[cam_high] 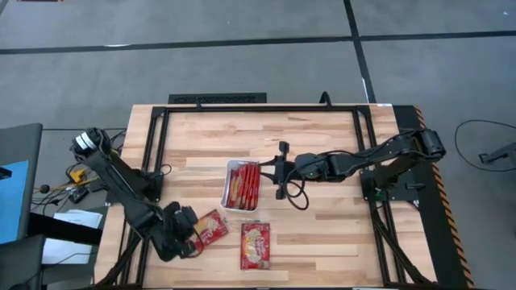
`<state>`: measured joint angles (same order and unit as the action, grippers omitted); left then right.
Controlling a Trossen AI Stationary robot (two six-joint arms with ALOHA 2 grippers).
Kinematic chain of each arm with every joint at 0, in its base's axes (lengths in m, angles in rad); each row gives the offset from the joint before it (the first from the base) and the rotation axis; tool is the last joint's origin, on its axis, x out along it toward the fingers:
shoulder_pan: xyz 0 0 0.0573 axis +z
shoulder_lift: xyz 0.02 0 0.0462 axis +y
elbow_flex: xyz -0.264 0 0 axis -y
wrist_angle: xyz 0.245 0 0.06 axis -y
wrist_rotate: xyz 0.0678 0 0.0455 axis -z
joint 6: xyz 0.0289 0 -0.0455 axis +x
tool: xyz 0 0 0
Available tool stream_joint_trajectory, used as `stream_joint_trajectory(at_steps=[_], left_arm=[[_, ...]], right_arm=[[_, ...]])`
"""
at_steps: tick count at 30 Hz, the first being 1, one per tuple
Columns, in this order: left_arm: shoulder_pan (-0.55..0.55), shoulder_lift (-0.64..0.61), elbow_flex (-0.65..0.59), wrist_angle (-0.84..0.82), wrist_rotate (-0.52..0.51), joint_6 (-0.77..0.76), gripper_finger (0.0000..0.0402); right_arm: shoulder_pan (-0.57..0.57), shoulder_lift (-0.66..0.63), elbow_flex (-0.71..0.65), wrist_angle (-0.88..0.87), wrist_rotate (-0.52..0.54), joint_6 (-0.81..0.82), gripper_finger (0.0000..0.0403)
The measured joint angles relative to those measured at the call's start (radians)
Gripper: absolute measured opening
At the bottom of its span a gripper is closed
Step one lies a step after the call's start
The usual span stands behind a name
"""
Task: Sort popcorn bags into baskets
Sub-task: Put the red popcorn bag into the white bin
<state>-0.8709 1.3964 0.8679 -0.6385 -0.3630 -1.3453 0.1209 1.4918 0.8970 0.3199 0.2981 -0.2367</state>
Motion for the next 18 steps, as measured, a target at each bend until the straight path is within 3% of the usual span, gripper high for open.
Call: stream_joint_trajectory(at_steps=[6, 12, 18], left_arm=[[-0.013, 0.149, 0.0, 0.129, 0.015, 0.01, 0.0145], [-0.023, 0.239, 0.002, 0.207, 0.137, 0.005, 0.0249], [-0.027, 0.283, 0.006, 0.16, 0.112, -0.007, 0.03]], right_arm=[[-0.006, 0.0, 0.0, -0.021, 0.0, 0.005, 0.0153], [-0.006, 0.0, 0.0, -0.023, 0.0, 0.022, 0.0154], [-0.006, 0.0, 0.0, -0.04, -0.001, 0.03, 0.0147]])
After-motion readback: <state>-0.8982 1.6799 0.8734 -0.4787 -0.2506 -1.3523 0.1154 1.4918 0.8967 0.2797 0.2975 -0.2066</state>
